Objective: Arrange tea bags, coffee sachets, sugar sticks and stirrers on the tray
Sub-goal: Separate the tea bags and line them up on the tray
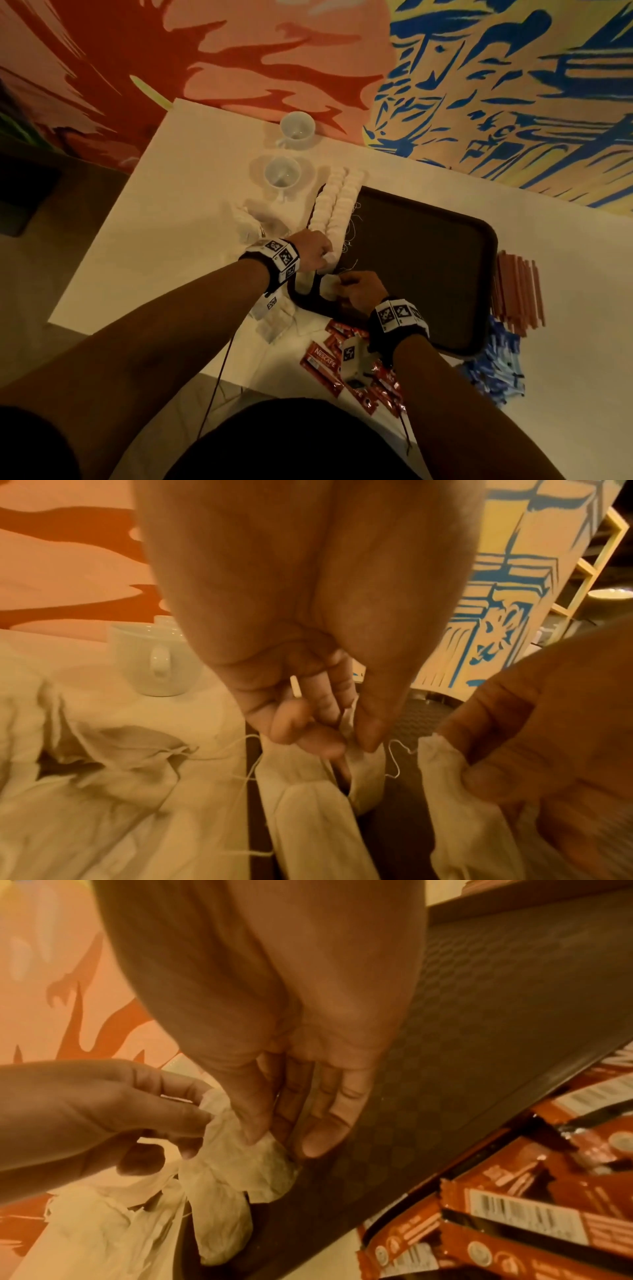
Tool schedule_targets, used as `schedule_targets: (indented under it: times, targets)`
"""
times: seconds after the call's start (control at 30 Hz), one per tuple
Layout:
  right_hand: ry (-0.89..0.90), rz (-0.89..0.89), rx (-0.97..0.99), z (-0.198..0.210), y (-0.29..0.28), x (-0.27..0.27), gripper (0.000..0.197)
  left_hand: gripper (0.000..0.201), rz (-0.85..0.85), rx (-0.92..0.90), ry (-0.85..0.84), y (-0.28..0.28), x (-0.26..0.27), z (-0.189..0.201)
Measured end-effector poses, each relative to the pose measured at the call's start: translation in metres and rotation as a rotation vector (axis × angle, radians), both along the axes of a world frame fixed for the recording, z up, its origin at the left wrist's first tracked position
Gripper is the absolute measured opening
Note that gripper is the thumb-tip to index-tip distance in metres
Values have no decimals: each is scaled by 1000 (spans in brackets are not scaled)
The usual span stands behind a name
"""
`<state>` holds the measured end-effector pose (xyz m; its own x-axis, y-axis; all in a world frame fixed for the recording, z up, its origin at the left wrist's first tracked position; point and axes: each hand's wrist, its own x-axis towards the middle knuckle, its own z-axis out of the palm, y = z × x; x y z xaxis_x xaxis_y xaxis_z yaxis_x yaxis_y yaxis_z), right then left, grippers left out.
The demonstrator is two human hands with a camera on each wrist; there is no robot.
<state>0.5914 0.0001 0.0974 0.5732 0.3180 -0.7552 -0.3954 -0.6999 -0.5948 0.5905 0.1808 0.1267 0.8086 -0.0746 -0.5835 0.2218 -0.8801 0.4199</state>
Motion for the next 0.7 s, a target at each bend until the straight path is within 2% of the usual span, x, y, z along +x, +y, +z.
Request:
schedule_targets:
  times: [0.17, 0.43, 0.53, 0.7]
  targets:
    - [6, -28, -29, -9, 15, 2, 23, 28, 51, 35, -68, 3, 4, -8]
    - [-97, -93, -72, -16, 24, 8, 18, 20, 65, 29, -171, 5, 9, -15]
    - [-158, -129, -91, -16, 26, 9, 28, 20, 56, 24, -198, 5, 9, -15]
    - [-227, -172, -96, -13, 29, 12, 27, 21, 34, 20, -223, 5, 9, -17]
